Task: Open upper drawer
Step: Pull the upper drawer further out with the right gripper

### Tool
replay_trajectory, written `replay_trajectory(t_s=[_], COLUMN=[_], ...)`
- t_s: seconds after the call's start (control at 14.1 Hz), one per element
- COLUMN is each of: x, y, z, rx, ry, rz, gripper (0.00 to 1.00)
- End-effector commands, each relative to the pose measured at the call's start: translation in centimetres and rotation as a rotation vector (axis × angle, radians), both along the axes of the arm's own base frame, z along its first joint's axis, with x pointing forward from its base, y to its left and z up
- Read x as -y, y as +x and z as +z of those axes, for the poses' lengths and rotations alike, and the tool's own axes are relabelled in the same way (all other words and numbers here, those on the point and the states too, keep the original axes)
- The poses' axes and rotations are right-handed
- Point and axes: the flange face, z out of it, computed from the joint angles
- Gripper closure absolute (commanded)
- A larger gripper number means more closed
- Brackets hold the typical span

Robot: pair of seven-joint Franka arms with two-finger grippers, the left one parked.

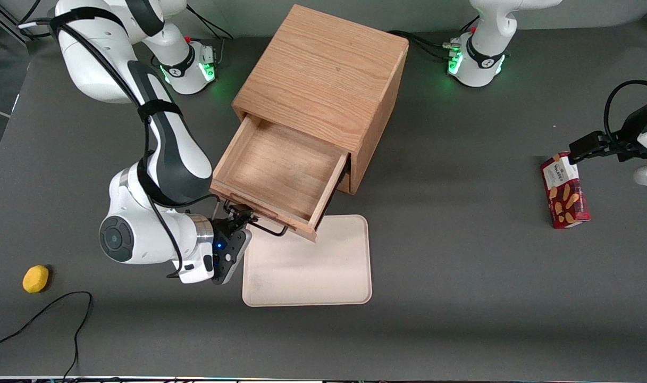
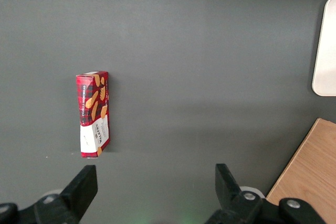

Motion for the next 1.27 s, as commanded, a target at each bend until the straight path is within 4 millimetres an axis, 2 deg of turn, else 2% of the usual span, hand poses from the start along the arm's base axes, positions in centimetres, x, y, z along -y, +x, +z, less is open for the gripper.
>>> replay_trajectory(t_s=[0.0,0.35,0.85,1.2], x=[0.9,1.6,1.5,1.7], y=[1.2,1.8,2.3,2.6], z=[0.5,0.6,0.8,0.2], rx=[0.025,0.037,0.066,0.079], ry=[0.04,0.045,0.068,0.072], rz=[0.003,-0.012,-0.03,-0.021], gripper=[0.0,0.0,0.0,0.0])
